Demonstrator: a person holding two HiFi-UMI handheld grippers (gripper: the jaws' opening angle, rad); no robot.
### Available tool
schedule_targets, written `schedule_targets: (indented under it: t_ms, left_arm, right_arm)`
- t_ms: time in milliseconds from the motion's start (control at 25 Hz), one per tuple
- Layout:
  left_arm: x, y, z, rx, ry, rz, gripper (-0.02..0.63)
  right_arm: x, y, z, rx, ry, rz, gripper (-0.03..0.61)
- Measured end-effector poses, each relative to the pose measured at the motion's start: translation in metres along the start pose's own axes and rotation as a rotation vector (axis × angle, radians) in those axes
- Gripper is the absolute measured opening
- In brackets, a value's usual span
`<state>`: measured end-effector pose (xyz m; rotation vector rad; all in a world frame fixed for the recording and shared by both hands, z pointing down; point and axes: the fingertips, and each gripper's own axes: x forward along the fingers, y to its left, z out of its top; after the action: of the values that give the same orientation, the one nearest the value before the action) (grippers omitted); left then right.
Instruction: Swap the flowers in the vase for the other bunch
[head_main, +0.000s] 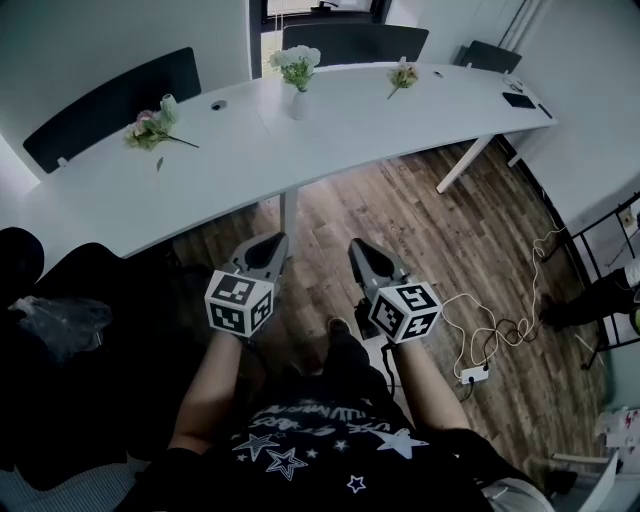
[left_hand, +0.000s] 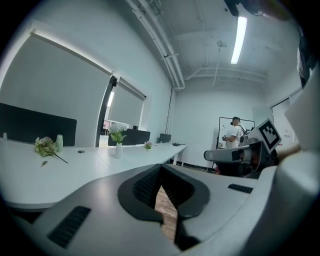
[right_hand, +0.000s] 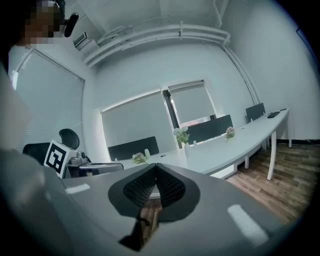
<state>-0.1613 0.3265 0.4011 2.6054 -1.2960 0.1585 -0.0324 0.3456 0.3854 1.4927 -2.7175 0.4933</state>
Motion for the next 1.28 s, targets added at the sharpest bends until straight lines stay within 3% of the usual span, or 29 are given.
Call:
schedule_targets:
  t_ms: [600, 920, 1280]
  left_arm:
    - [0.048, 0.029, 0.004, -0.012, 0.035, 0.048, 0.008]
    - [0.099, 0.029, 0.007, -0.018, 0.063, 0.041, 0.008]
    - [0.157, 0.038, 0.017, -0.022, 0.071, 0.067, 0.008]
  right_arm:
    - [0.049, -0.035, 0.003, 0.031, 0.029, 0.06, 0.002]
    - [0.061, -0.091, 0.02, 0.042, 0.033, 0.03, 0.002]
    - [0.093, -0.139, 0.033, 0.052, 0.049, 0.065, 0.002]
